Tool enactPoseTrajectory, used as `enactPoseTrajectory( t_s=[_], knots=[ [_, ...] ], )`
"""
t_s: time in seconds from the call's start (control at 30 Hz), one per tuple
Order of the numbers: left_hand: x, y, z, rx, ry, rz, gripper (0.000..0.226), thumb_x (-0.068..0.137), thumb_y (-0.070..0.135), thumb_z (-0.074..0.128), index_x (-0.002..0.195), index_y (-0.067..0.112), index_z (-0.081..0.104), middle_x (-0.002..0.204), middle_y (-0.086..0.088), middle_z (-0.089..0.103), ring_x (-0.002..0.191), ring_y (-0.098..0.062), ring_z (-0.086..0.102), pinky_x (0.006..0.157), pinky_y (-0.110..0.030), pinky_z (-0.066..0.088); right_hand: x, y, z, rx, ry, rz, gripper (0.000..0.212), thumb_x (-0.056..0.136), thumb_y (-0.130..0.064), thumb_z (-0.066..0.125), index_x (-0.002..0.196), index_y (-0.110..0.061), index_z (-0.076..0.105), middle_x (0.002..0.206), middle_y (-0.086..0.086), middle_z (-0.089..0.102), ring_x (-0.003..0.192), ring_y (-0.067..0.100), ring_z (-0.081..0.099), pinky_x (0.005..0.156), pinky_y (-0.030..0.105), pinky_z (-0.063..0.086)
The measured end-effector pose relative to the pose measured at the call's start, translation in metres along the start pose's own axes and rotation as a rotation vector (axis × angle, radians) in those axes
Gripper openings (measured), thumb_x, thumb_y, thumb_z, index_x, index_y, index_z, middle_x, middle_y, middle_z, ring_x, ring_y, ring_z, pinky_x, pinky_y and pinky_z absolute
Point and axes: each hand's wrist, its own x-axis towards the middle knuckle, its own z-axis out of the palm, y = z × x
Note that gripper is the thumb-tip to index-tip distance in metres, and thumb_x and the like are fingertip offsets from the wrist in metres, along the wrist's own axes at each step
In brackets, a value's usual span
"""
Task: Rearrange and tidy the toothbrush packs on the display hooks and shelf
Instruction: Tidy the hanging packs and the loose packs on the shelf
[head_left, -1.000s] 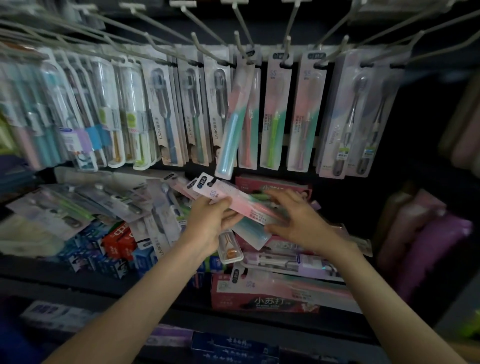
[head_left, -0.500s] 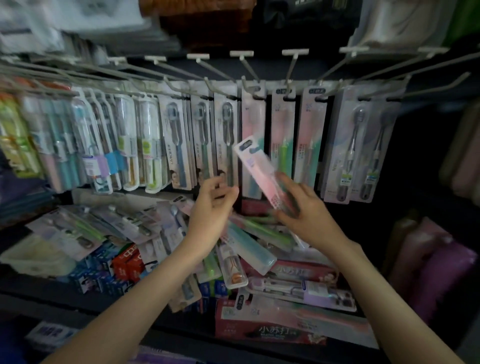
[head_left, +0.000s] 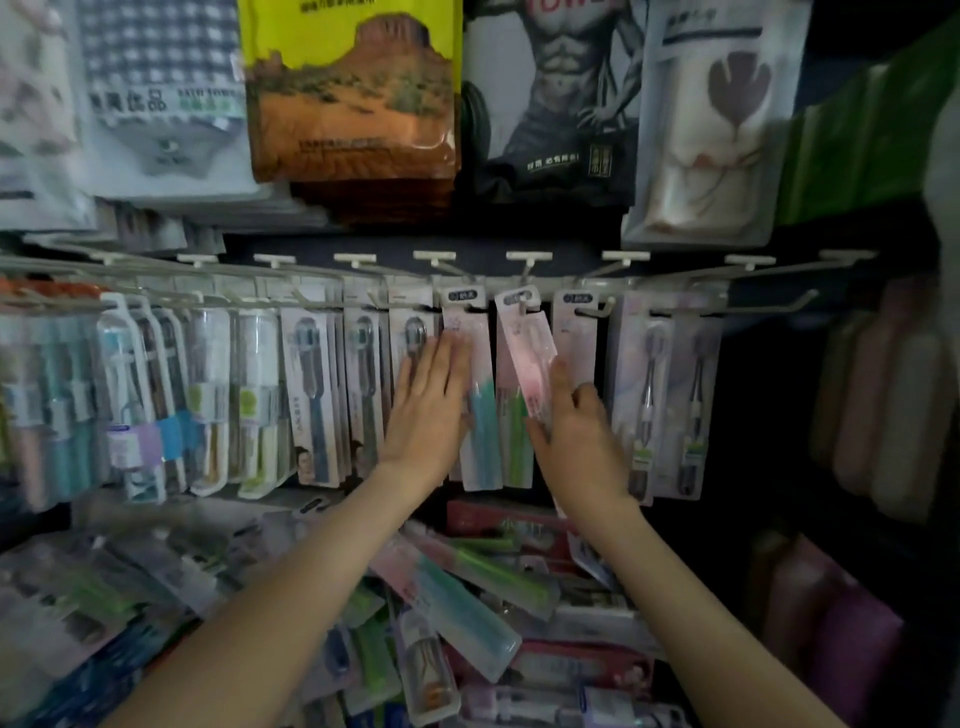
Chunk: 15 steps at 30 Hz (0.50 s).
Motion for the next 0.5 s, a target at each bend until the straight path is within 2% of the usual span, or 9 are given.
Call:
enactPoseTrajectory(
  t_s=[0.1,0.23,0.3,0.4,0.43,0.5],
  knots=[
    [-0.003,0.006,0.004,-0.029,-0.008,-0.009,0.091,0.091,0.018,0.058,0.144,0.014,-0.016,0.158,-0.009,-0.005,0.146,-0.022,-0.007,0.117,-0.038,-0.007,0.009,-0.004,0.009,0.070,-0.039,0.020,0.070,0.098,-0.036,0.043,0.151,-0.013,0.003,0.136,0.015,0.037,0.111,0.030,0.049,0.076,0.038,0.050],
    [-0.023,0.011,0.001,-0.035,-0.117,-0.015,0.083,0.094,0.023,0.052,0.150,0.017,-0.008,0.158,-0.008,-0.011,0.145,-0.023,-0.010,0.114,-0.038,-0.011,-0.001,-0.003,0.009,0.125,-0.131,0.033,0.073,0.095,-0.040,0.048,0.150,-0.016,0.005,0.148,0.013,0.027,0.129,0.028,0.037,0.087,0.039,0.047],
    [-0.040,0.011,-0.001,-0.023,-0.212,-0.002,0.078,0.094,0.028,0.051,0.151,0.021,-0.003,0.158,-0.008,-0.010,0.145,-0.023,-0.009,0.116,-0.039,-0.010,-0.017,0.001,0.007,0.113,-0.123,0.003,0.073,0.096,-0.037,0.048,0.150,-0.014,0.006,0.150,0.012,0.025,0.134,0.028,0.031,0.094,0.038,0.044],
    [-0.070,0.006,-0.006,0.017,-0.348,-0.047,0.071,0.096,0.033,0.047,0.151,0.022,0.004,0.158,-0.009,-0.004,0.145,-0.025,-0.004,0.117,-0.044,-0.004,-0.050,0.005,0.015,0.183,-0.064,-0.150,0.064,0.093,-0.019,0.056,0.147,-0.006,0.024,0.131,0.018,0.046,0.117,0.031,0.048,0.090,0.035,0.046],
    [-0.081,0.004,-0.009,0.044,-0.394,-0.064,0.068,0.096,0.033,0.046,0.151,0.021,0.007,0.158,-0.009,-0.001,0.145,-0.025,-0.002,0.118,-0.045,-0.003,-0.062,0.005,0.020,0.223,-0.114,-0.183,0.062,0.091,-0.015,0.058,0.145,-0.007,0.029,0.127,0.018,0.049,0.111,0.031,0.052,0.087,0.037,0.048],
    [-0.101,-0.001,-0.012,0.071,-0.464,-0.096,0.063,0.097,0.032,0.044,0.150,0.020,0.013,0.158,-0.008,0.005,0.145,-0.026,0.003,0.118,-0.044,-0.001,-0.078,0.003,0.034,0.236,-0.307,-0.206,0.058,0.091,-0.018,0.057,0.142,-0.009,0.033,0.128,0.015,0.047,0.113,0.031,0.050,0.088,0.036,0.047]
  ],
)
